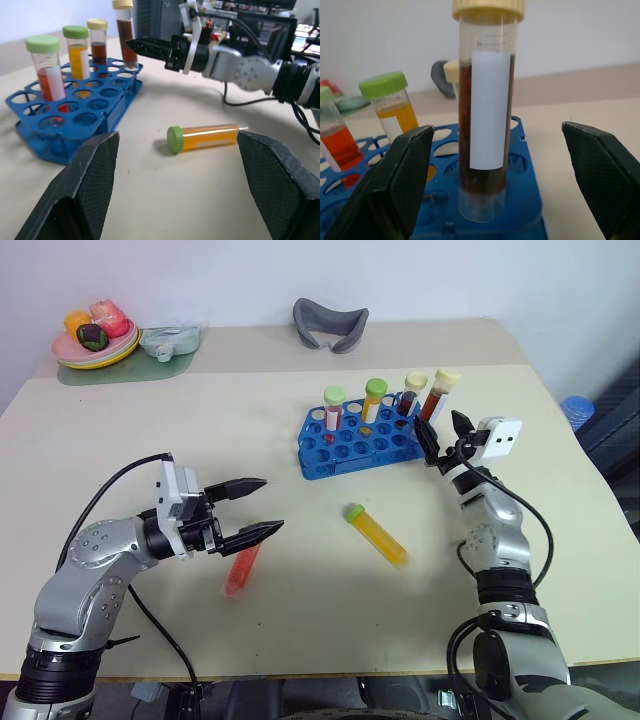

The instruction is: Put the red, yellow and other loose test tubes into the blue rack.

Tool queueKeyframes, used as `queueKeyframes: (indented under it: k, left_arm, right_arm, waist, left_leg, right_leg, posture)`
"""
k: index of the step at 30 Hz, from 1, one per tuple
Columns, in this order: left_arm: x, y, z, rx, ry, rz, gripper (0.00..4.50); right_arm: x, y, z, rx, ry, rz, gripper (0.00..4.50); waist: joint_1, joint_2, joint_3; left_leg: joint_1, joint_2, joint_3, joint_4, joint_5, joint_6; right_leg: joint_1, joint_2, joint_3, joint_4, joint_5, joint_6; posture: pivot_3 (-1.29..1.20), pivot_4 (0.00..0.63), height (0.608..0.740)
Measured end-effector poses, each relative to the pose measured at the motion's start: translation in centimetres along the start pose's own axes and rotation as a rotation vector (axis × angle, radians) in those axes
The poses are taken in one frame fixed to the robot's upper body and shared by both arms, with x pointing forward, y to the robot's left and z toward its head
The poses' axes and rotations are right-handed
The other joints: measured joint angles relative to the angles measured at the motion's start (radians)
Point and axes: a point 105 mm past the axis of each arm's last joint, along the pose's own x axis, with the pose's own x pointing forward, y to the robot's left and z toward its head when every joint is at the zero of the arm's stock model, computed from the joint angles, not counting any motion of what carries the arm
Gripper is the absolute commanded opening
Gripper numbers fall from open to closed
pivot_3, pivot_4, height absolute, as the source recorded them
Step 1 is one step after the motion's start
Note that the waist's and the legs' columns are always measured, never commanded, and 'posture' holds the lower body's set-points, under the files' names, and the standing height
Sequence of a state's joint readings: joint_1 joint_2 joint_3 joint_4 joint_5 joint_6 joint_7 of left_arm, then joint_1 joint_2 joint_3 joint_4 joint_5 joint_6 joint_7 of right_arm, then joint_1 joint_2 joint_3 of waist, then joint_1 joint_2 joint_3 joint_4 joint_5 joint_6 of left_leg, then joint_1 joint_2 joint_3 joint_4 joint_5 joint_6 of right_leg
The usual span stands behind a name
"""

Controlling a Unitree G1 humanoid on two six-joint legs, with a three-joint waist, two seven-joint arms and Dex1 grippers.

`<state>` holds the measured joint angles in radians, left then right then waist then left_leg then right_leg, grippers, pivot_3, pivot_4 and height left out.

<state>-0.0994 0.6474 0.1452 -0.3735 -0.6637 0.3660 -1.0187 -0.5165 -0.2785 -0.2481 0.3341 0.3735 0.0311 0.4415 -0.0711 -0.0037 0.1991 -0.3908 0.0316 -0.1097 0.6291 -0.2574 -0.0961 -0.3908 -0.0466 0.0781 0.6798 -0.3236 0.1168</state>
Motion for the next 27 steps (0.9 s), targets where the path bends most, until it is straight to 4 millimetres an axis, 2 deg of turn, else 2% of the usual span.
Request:
queueKeyframes:
  k: [4, 8, 14, 20, 23, 27]
  left_arm:
    - [0.1, -0.1, -0.1, -0.002, 0.001, -0.005, 3.84]
    - [0.1, -0.1, -0.1, -0.005, -0.001, -0.007, 3.84]
    - [0.2, -0.2, -0.2, -0.011, -0.001, -0.008, 3.84]
    - [0.1, -0.3, -0.5, -0.020, 0.003, -0.002, 3.84]
    - [0.0, -0.3, -0.6, -0.025, 0.006, 0.006, 3.84]
    - [-0.1, -0.3, -0.7, -0.030, 0.008, 0.014, 3.84]
  right_arm:
    - [0.1, -0.1, 0.9, -0.007, 0.073, 0.022, 4.17]
    - [0.2, -0.2, 0.7, 0.017, 0.135, 0.033, 4.17]
    - [1.5, 0.2, 1.7, 0.034, 0.132, 0.071, 4.17]
    - [2.1, 0.0, 1.2, 0.056, 0.154, 0.074, 4.17]
    - [2.3, -0.1, 1.3, 0.056, 0.154, 0.081, 3.40]
    - [2.5, -0.1, 1.7, 0.052, 0.149, 0.089, 1.34]
  waist:
    - [0.002, 0.000, 0.000]
    - [0.000, 0.000, 0.000]
    - [0.001, 0.000, 0.000]
    - [0.001, 0.000, 0.000]
    - [0.001, 0.000, 0.000]
    - [0.001, 0.000, 0.000]
  left_leg:
    - [0.000, 0.000, 0.000, 0.000, 0.000, 0.000]
    - [0.000, 0.000, 0.000, 0.000, 0.000, 0.000]
    - [0.000, 0.000, 0.000, 0.000, 0.000, 0.000]
    - [-0.001, 0.000, 0.000, 0.000, 0.000, 0.000]
    - [-0.001, 0.000, 0.000, 0.000, 0.000, 0.000]
    - [-0.001, 0.000, 0.000, 0.000, 0.000, 0.000]
  right_leg:
    - [0.000, 0.000, 0.000, 0.000, 0.000, 0.000]
    - [0.000, 0.000, 0.000, 0.000, 0.000, 0.000]
    - [0.000, 0.000, 0.000, -0.001, 0.000, 0.000]
    - [0.000, 0.000, 0.000, -0.001, 0.000, 0.000]
    - [0.000, 0.000, 0.000, -0.001, 0.000, 0.000]
    - [0.000, 0.000, 0.000, -0.001, 0.000, 0.000]
  posture:
    - [0.00, 0.150, 0.740]
    - [0.00, 0.150, 0.740]
    - [0.00, 0.150, 0.740]
    - [0.00, 0.150, 0.740]
    - [0.00, 0.150, 0.740]
    - [0.00, 0.150, 0.740]
